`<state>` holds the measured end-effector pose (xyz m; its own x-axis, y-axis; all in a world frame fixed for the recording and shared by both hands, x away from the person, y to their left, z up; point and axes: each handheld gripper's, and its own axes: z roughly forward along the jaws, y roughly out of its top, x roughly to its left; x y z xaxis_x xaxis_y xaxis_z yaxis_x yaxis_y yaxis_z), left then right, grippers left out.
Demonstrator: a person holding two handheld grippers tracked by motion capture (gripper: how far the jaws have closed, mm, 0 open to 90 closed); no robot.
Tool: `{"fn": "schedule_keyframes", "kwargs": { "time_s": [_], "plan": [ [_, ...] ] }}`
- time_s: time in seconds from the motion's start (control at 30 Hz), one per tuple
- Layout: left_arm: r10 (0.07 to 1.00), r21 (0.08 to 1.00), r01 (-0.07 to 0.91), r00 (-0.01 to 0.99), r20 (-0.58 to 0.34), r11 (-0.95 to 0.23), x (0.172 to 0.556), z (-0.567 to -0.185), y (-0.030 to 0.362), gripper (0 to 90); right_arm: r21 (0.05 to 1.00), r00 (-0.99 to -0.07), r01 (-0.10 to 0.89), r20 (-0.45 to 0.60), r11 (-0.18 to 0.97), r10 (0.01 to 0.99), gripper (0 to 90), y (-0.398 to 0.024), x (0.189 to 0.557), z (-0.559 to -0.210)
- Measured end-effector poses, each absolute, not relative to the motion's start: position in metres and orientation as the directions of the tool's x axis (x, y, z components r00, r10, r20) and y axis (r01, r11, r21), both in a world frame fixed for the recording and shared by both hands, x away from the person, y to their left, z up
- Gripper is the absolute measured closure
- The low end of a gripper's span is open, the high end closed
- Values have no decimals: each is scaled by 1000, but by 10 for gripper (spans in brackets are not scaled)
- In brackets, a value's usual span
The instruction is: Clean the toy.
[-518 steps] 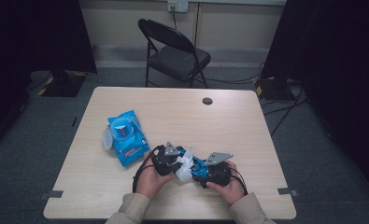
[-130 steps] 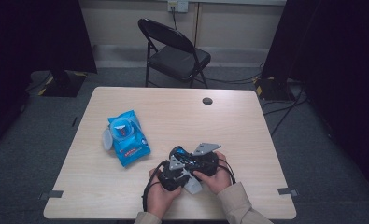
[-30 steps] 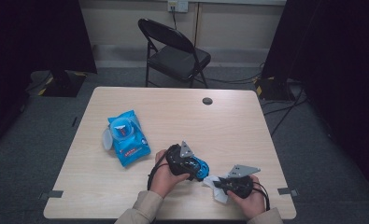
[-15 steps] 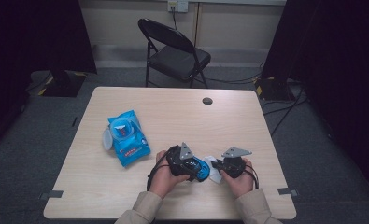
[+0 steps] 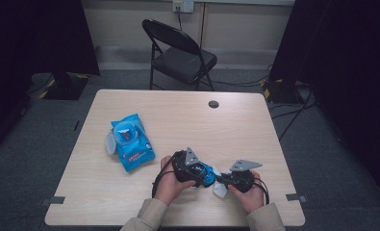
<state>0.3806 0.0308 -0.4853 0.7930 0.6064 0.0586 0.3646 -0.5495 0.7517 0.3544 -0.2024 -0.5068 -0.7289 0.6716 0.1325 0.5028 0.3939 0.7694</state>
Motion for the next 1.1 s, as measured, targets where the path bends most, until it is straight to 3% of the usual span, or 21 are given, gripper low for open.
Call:
{"fn": "schedule_keyframes", "kwargs": {
  "time_s": [1.1],
  "plan": [
    [620,766,362,782,60,-531,378,-488,30,131,752,-814,458,139,474,564,837,-167,325,-504]
  ]
}}
